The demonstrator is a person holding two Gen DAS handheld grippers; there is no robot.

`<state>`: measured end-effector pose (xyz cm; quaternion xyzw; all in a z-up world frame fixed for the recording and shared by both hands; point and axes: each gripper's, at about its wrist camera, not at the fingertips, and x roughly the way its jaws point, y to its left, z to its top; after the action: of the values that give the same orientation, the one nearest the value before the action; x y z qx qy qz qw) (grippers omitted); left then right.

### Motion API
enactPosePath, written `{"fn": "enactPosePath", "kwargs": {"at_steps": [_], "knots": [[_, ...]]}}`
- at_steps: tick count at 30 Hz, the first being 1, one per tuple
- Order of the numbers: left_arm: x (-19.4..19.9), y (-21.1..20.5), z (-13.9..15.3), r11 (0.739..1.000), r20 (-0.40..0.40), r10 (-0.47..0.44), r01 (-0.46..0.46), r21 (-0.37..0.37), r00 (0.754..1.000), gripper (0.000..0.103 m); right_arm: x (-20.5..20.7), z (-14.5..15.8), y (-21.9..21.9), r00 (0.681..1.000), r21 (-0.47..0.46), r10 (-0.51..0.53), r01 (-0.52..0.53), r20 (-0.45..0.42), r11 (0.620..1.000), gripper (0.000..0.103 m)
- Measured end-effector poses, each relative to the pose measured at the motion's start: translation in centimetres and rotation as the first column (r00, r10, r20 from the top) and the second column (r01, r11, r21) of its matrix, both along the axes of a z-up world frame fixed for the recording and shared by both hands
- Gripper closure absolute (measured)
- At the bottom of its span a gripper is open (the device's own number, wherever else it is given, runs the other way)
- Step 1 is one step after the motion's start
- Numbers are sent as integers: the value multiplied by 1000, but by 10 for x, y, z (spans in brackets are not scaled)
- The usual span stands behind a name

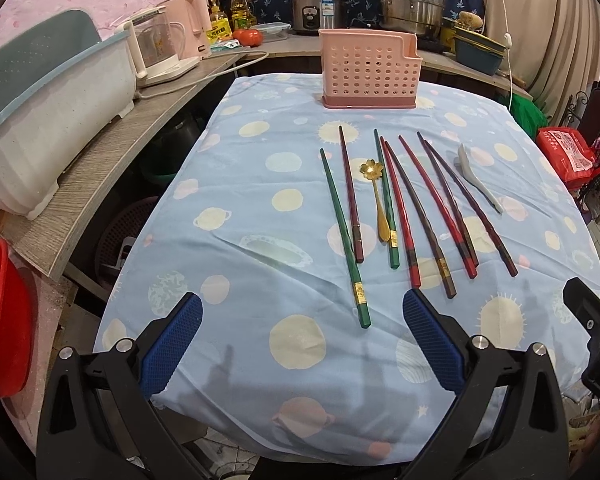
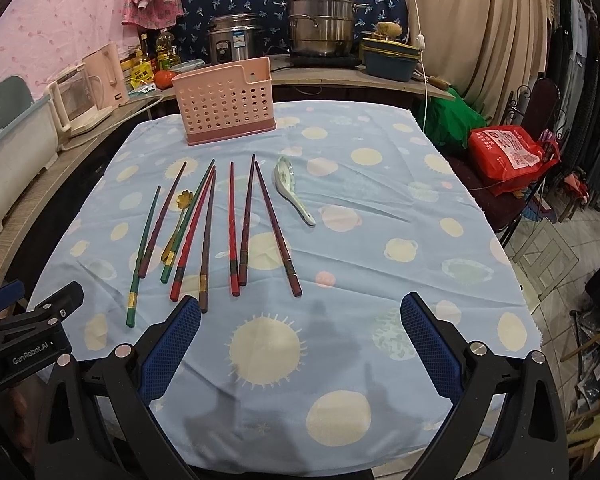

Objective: Organize utensils
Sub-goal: 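Lower the left tool onto the green chopstick and close on it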

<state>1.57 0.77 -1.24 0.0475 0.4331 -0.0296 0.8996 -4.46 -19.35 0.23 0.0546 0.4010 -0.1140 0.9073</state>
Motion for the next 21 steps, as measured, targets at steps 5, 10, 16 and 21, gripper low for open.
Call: {"fn": "enactPosePath", "kwargs": {"at_steps": [5,10,16,21], "knots": [[13,2,-15,1000,-37,11,-11,0,999,7,8,-6,-6,1000,2,-7,7,-20,1000,7],[30,8,-35,1000,-77,22,-22,-6,997,7,21,-18,-14,999,9,-17,17,-48,1000,7],[44,-2,-53,999,-123,-19,15,-32,992,8,36,-31,-20,996,18,-20,22,-82,1000,7],[56,-12,-70,999,-164,-47,41,-35,985,14,46,-38,-22,995,21,-18,21,-99,1000,7]]}}
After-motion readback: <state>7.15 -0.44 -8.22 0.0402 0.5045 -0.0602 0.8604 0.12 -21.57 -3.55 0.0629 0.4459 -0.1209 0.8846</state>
